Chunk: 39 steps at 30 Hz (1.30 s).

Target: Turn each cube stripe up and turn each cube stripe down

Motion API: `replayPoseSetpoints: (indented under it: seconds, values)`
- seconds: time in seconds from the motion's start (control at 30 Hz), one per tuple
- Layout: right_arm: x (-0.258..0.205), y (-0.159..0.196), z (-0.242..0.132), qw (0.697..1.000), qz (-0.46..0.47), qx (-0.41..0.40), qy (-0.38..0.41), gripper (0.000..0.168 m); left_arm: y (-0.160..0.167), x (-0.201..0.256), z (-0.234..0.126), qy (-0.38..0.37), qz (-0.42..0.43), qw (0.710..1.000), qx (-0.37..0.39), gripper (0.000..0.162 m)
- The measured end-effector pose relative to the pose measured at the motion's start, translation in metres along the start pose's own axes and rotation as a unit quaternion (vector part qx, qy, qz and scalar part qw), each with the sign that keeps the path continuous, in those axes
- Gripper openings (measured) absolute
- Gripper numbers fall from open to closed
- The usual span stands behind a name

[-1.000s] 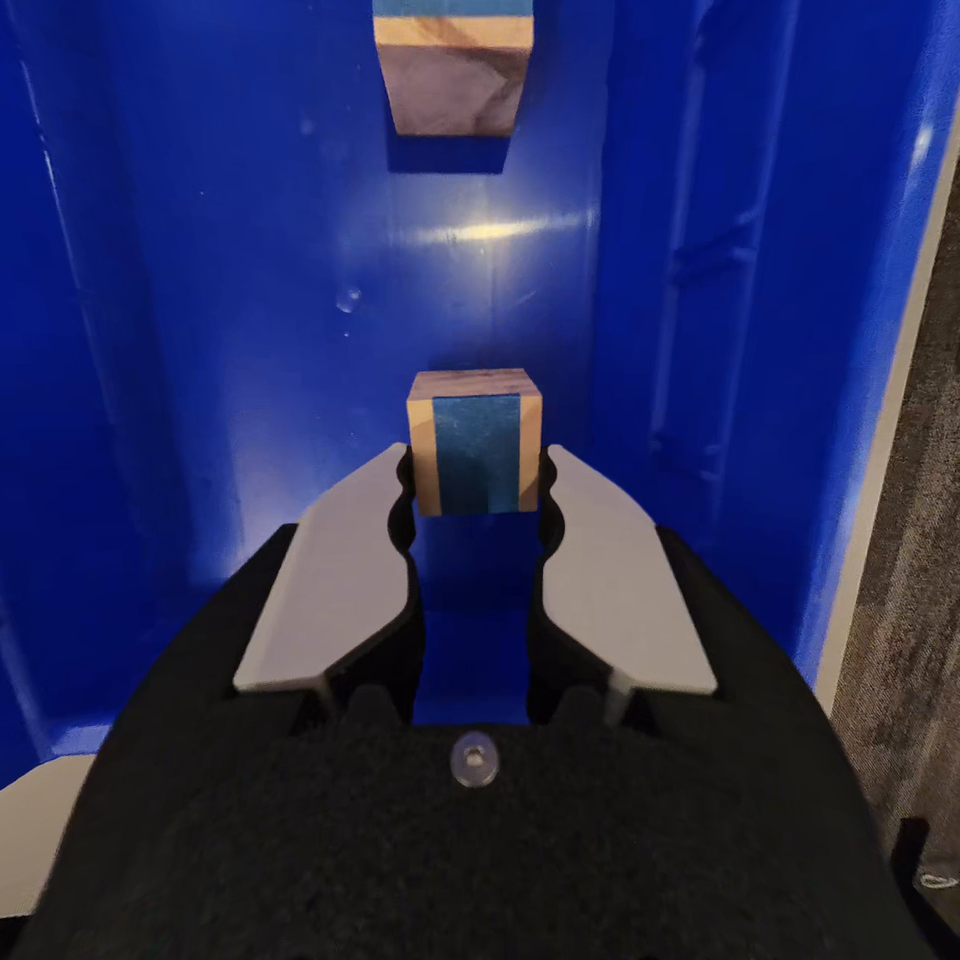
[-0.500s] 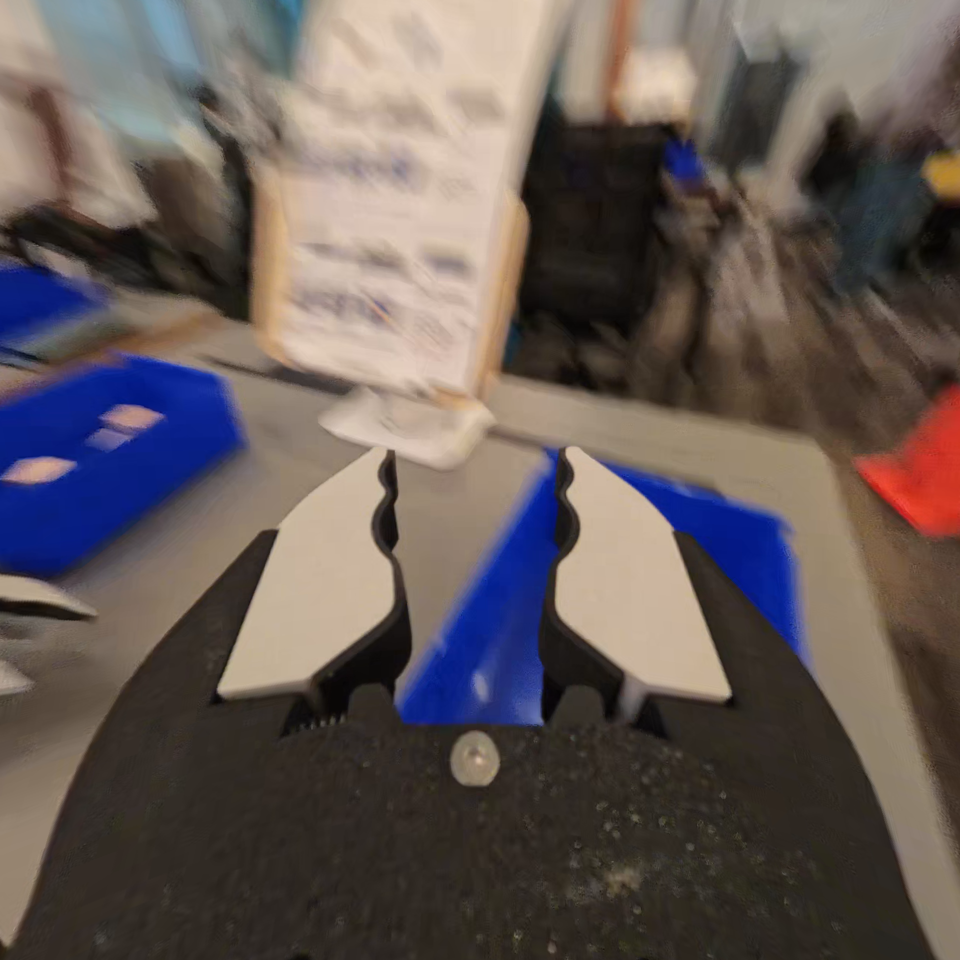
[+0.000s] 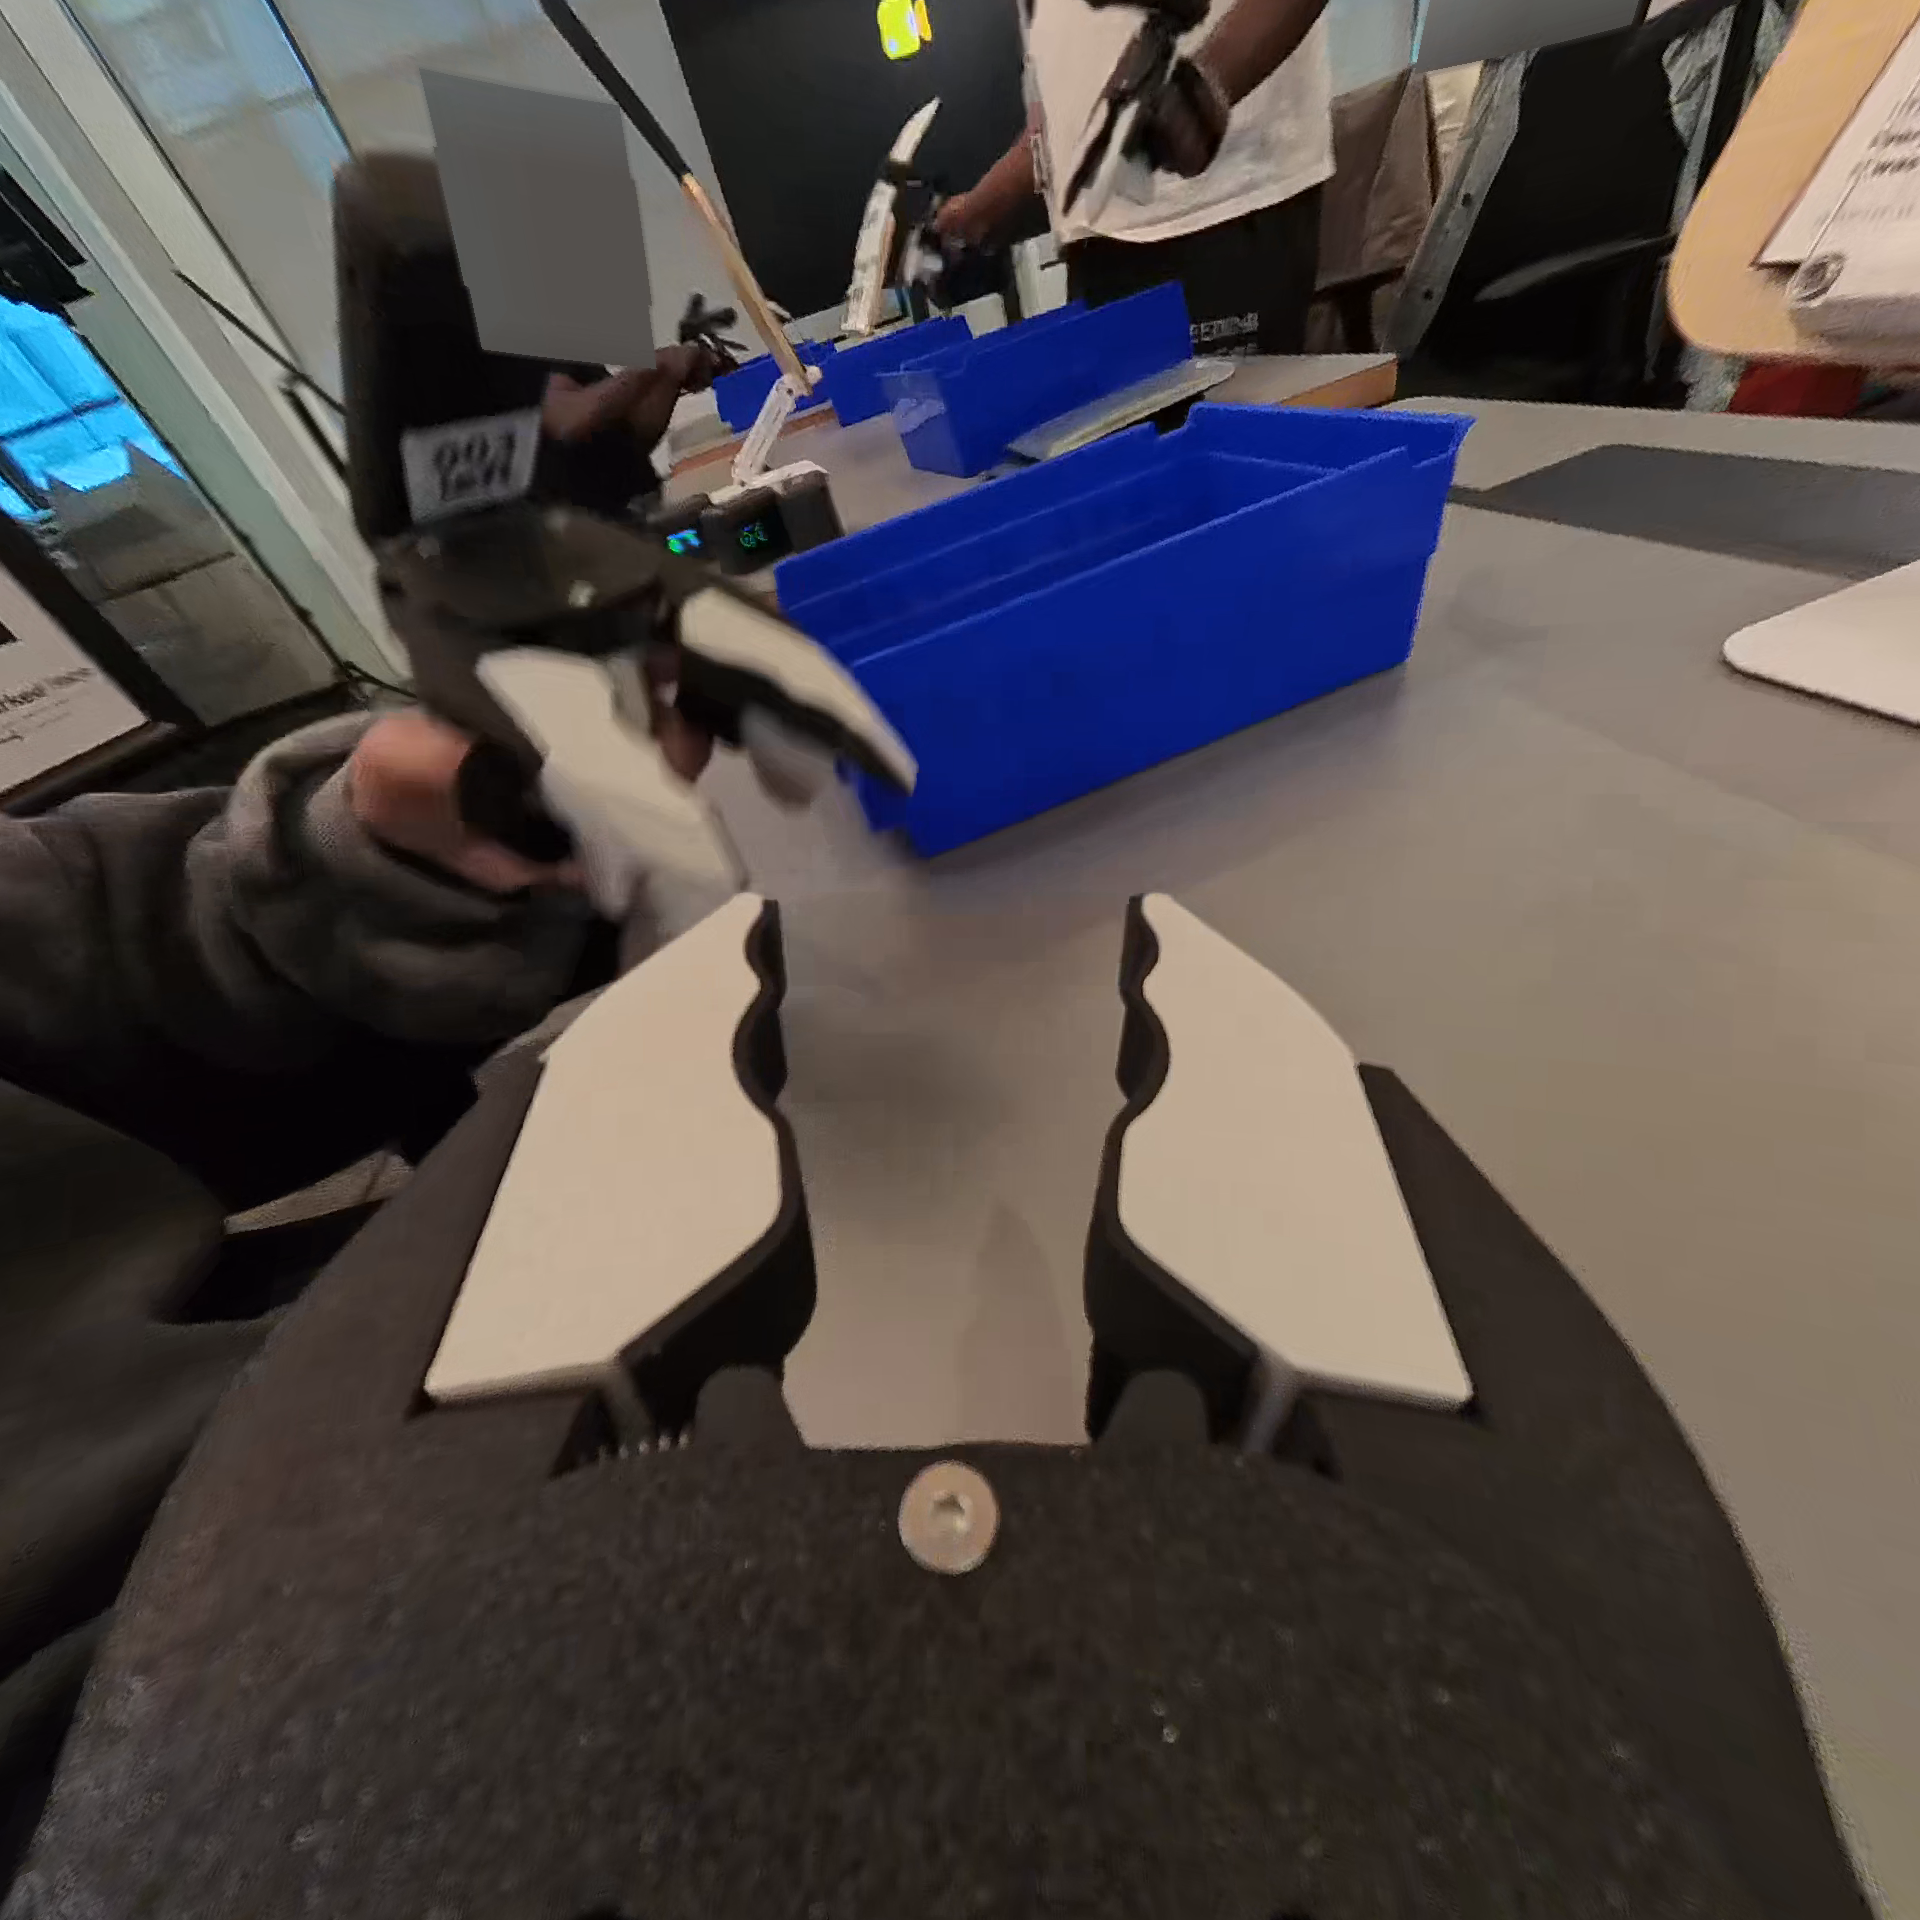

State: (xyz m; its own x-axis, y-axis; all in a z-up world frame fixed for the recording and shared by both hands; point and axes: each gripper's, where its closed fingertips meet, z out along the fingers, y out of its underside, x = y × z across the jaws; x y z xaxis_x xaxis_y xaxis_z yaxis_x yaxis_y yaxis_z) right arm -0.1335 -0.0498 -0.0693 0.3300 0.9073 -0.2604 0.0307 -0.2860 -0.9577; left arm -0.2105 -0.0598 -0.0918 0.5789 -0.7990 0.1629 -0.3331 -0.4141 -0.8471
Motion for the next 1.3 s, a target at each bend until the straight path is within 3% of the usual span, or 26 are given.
replayPoseSetpoints:
  seconds: [0.1,0.17,0.27,0.33,0.43,0.47,0.57,0.77,0.8,0.87,1.0,1.1,1.2,1.3]
  values:
    - [-0.016,0.000,-0.011,1.000,0.003,0.024,-0.007,0.057,-0.013,-0.073,-0.055,-0.145,-0.047,0.988,-0.008,0.066]
    - [-0.024,-0.010,-0.012,0.999,0.000,0.050,-0.008,0.057,0.002,-0.127,-0.082,-0.210,-0.114,0.969,-0.069,0.071]
    - [-0.028,-0.011,-0.008,0.999,-0.029,0.041,0.008,0.055,0.029,-0.198,-0.098,-0.253,-0.212,0.932,-0.153,0.073]
    - [-0.020,0.004,-0.005,0.998,-0.045,0.003,0.042,0.052,0.038,-0.228,-0.095,-0.246,-0.288,0.912,-0.160,0.070]
    - [0.002,0.025,-0.008,0.991,-0.022,-0.056,0.116,0.046,0.061,-0.248,-0.085,-0.249,-0.345,0.883,-0.201,0.070]
    - [0.002,0.027,-0.009,0.992,0.000,-0.058,0.115,0.046,0.063,-0.256,-0.089,-0.283,-0.337,0.874,-0.205,0.058]
    - [-0.004,0.024,-0.009,0.994,0.053,-0.047,0.089,0.044,0.080,-0.264,-0.105,-0.357,-0.354,0.827,-0.252,0.063]
    - [-0.010,0.031,-0.008,0.993,0.028,-0.069,0.091,0.044,0.102,-0.270,-0.088,-0.371,-0.377,0.797,-0.292,0.073]
    - [-0.012,0.031,-0.008,0.993,0.026,-0.071,0.090,0.044,0.104,-0.274,-0.086,-0.370,-0.378,0.796,-0.294,0.071]
    - [-0.014,0.034,-0.007,0.993,0.018,-0.076,0.088,0.043,0.102,-0.277,-0.077,-0.350,-0.380,0.808,-0.284,0.044]
    - [-0.010,0.039,-0.006,0.992,0.011,-0.088,0.091,0.042,0.083,-0.276,-0.075,-0.326,-0.348,0.841,-0.257,0.044]
    - [-0.006,0.039,-0.006,0.994,0.039,-0.071,0.078,0.041,0.036,-0.264,-0.069,-0.266,-0.322,0.895,-0.159,0.044]
    - [-0.004,0.032,-0.008,0.995,0.084,-0.031,0.046,0.043,-0.033,-0.211,-0.049,-0.087,-0.291,0.953,-0.012,0.044]
    - [0.004,0.021,-0.012,0.989,0.142,0.021,0.021,0.047,-0.084,-0.130,-0.034,0.106,-0.255,0.957,0.091,0.044]
